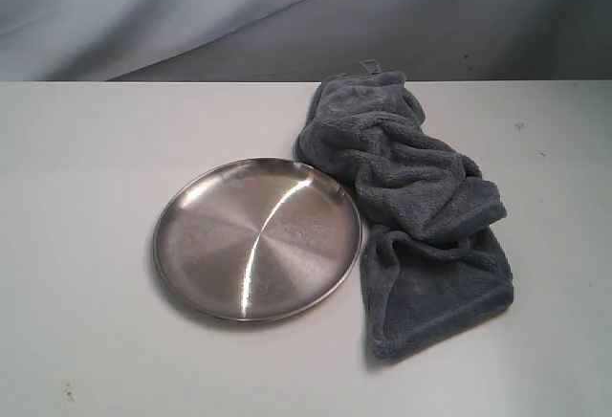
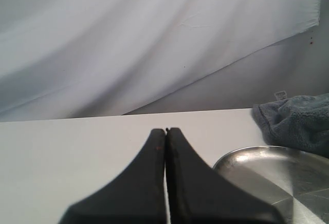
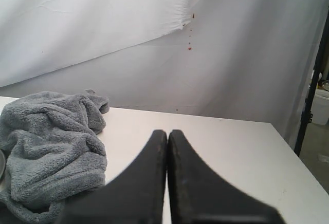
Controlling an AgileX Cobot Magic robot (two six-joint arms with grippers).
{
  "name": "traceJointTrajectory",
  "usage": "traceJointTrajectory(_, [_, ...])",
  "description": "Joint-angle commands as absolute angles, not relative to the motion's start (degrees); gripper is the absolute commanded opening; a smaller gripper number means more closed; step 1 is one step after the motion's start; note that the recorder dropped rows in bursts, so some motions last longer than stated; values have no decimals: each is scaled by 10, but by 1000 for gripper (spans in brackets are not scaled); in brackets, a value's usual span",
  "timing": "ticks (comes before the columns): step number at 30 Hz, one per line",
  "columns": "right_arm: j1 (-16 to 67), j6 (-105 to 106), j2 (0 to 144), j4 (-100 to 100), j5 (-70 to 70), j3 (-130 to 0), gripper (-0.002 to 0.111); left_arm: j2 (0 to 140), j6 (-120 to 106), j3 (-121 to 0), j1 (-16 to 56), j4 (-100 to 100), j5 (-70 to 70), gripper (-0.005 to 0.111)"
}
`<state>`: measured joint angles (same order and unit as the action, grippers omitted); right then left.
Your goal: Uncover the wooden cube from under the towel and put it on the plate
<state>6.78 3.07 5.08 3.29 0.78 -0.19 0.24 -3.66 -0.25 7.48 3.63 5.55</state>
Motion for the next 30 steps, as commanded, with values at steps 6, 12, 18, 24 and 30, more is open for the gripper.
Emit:
traceJointTrajectory(6, [69, 30, 48, 37, 5, 0, 0, 0, -35, 0, 74, 38, 49, 0])
traceJointTrajectory(12, [69, 30, 48, 37, -10, 0, 0, 0, -35, 0, 74, 38, 49, 0])
traceJointTrajectory(18, [69, -13, 48, -18, -54, 0, 0, 0, -35, 0, 74, 38, 49, 0])
traceJointTrajectory(24, [69, -29, 48, -50, -230, -5, 0, 0, -35, 0, 74, 38, 49, 0])
traceJointTrajectory(30, [69, -35, 48, 61, -242, -109, 0, 0, -35, 0, 74, 38, 49, 0])
